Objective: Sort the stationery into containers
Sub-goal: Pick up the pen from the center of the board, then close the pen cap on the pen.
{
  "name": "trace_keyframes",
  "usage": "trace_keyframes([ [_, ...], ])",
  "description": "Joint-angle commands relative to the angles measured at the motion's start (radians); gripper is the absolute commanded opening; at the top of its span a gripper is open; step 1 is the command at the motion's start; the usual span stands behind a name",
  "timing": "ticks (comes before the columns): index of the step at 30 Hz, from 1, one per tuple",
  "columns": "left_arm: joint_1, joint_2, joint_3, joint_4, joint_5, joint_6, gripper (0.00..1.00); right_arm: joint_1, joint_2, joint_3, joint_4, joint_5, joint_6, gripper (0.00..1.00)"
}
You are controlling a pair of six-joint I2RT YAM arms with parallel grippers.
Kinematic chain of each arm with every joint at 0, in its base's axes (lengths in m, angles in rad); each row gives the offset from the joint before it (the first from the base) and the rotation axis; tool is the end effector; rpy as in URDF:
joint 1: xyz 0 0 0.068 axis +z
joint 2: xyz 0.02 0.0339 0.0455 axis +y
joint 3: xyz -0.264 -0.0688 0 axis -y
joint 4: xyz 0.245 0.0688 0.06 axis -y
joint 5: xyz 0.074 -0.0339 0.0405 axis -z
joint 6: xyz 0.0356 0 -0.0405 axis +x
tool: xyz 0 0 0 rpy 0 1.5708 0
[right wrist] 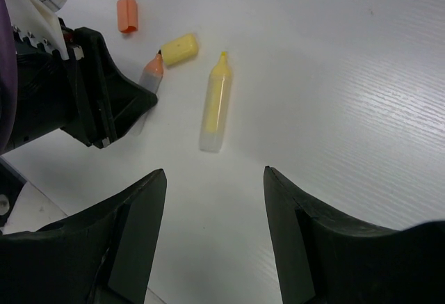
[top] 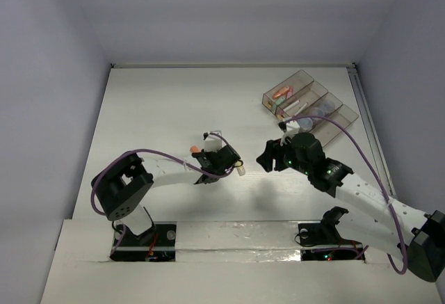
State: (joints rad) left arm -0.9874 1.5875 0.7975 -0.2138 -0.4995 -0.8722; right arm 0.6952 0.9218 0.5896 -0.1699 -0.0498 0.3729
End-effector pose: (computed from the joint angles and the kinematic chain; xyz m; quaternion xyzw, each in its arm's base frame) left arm 0.1773 -0.2376 0.1569 -0.0155 0.9327 -0.0753 0.3523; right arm 0.1583 0.1344 0.2479 -0.1506 0.8472 0.2776 0.4273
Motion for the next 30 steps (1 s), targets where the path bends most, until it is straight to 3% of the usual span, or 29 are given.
trace_keyframes([
  [1, -0.005, 0.020, -0.053, -0.030, 0.087, -0.005, 0.19, 0.003, -0.003, 0.010, 0.061, 0.033, 0.012, 0.64],
  [5, -0.005, -0.015, -0.079, -0.039, 0.082, -0.013, 0.00, 0.003, 0.009, 0.015, 0.086, 0.042, 0.015, 0.64],
  [9, -0.005, -0.115, -0.083, -0.082, 0.058, -0.001, 0.00, 0.003, 0.064, 0.033, 0.122, 0.015, 0.018, 0.64],
  [13, -0.005, -0.343, -0.064, -0.130, 0.010, 0.050, 0.00, 0.003, 0.115, 0.041, 0.226, -0.028, 0.035, 0.61],
  [16, -0.005, -0.459, -0.023, -0.205, -0.052, 0.068, 0.00, 0.003, 0.176, 0.076, 0.266, -0.062, 0.043, 0.52],
  [19, 0.015, -0.550, 0.022, -0.271, -0.098, 0.096, 0.00, 0.003, 0.268, 0.139, 0.286, -0.116, 0.049, 0.32],
  [20, 0.024, -0.572, 0.032, -0.283, -0.108, 0.114, 0.00, 0.013, 0.291, 0.154, 0.294, -0.131, 0.049, 0.19],
  [23, 0.045, -0.662, 0.080, -0.320, -0.131, 0.151, 0.00, 0.064, 0.374, 0.228, 0.300, -0.119, 0.047, 0.07],
  [30, 0.066, -0.872, 0.131, -0.292, -0.113, 0.314, 0.00, 0.170, 0.670, 0.453, 0.296, -0.062, 0.023, 0.04],
])
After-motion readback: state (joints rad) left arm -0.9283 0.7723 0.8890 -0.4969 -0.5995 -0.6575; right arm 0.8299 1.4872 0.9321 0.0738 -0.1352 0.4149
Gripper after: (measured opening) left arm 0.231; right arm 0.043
